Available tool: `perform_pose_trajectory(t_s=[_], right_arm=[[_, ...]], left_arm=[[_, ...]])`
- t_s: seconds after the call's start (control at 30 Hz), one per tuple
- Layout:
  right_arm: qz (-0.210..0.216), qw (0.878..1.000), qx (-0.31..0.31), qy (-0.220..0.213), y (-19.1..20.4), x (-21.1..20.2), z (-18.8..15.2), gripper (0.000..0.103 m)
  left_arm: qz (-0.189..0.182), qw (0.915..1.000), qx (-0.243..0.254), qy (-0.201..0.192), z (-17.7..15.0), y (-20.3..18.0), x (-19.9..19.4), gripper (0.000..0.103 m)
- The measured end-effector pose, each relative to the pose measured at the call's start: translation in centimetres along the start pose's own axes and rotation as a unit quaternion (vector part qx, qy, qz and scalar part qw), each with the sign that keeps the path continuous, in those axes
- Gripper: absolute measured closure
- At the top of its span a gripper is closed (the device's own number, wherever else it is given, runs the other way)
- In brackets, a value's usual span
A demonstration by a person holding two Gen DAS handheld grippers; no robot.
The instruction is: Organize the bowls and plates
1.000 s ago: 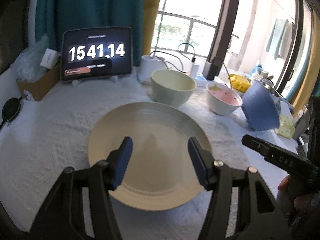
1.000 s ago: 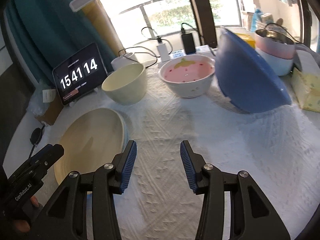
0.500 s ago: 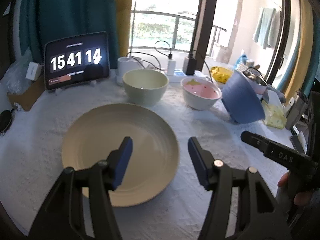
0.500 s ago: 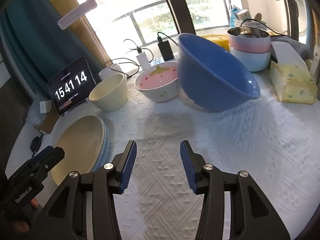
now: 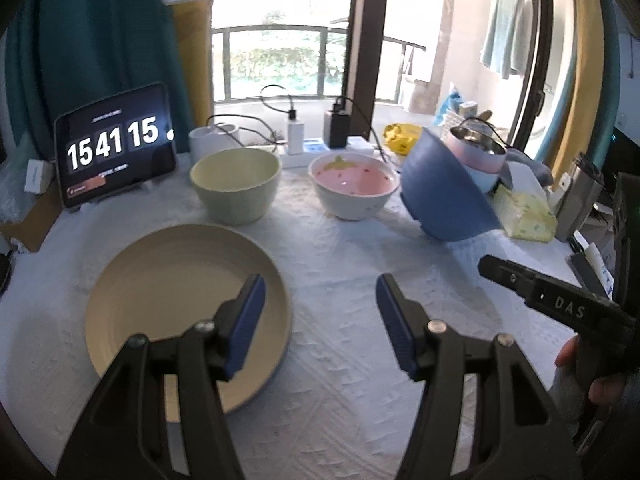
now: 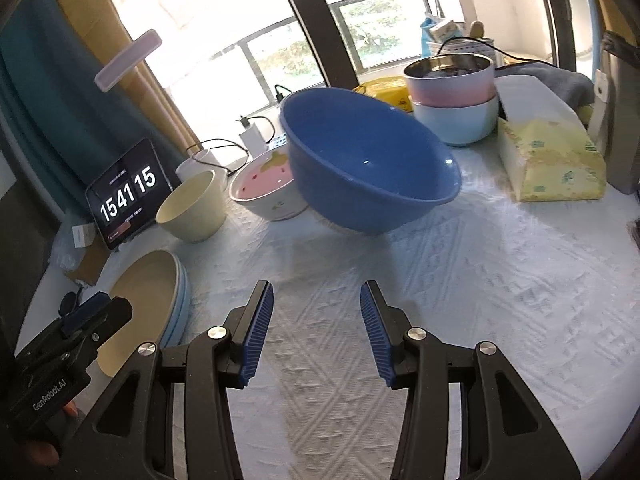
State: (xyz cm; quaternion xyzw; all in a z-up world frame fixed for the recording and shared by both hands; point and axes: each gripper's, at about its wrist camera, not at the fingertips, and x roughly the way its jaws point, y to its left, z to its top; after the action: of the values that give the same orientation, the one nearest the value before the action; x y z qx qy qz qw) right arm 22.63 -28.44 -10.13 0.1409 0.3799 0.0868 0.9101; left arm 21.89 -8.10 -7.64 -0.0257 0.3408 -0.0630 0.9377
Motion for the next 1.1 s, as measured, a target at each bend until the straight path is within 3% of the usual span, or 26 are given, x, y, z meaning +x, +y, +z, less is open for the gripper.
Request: perform_pose_trajectory(t_s=[0.6,1.1], right_arm=[[-0.018,0.999,0.032,-0.024,-5.6,-1.5,2.1,0.055],[-0.024,0.998,0.037,-0.034,-8.1,-0.6,5.1,0.055]], left_arm=[[-0.025,0.9989,0.039,-0.005,2.4,-5.5,1.4,0.044],[-0.044,0.9963,0.065,-0.034,6.2,-8.8,3.4,0.044]])
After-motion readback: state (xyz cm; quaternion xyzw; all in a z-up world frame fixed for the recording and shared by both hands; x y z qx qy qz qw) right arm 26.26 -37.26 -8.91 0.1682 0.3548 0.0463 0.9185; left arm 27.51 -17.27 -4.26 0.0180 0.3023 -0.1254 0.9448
